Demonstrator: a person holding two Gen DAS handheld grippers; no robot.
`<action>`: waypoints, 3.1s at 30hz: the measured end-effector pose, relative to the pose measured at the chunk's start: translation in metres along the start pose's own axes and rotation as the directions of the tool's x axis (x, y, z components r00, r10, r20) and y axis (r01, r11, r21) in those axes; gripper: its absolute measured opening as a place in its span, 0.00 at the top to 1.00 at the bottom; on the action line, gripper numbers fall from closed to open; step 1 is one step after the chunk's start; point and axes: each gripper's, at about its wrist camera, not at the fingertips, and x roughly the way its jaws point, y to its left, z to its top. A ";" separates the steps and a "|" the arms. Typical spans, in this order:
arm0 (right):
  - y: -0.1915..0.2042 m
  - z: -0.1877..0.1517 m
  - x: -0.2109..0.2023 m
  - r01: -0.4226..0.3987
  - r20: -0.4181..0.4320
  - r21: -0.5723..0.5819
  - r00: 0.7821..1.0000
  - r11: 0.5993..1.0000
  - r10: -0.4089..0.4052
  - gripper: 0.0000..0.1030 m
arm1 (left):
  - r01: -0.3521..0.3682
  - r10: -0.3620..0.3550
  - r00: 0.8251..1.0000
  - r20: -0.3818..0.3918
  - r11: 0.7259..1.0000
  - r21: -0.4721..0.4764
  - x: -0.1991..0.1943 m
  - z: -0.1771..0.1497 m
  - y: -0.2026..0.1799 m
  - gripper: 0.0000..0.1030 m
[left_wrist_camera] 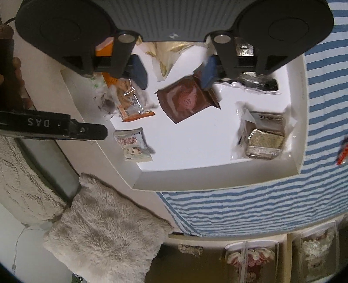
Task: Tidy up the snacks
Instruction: 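Lower the white printed pack into the tray and open the right gripper, then withdraw both tools from the tray toward the remaining packs on the bed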
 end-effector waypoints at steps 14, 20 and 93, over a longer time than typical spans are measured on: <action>0.010 -0.013 -0.060 0.016 0.063 -0.013 0.998 1.000 -0.015 0.08 | -0.023 0.022 0.997 0.077 1.000 0.010 -0.051 -0.005 0.000 0.00; 0.018 -0.018 -0.082 0.025 0.086 -0.025 0.996 0.999 -0.023 0.01 | -0.035 0.034 0.993 0.117 0.999 0.007 -0.071 -0.009 0.004 0.00; 0.296 0.031 0.118 -0.312 0.152 -0.099 0.934 0.945 0.325 0.06 | -0.276 0.356 0.885 0.299 0.920 -0.277 -0.111 0.019 0.338 0.00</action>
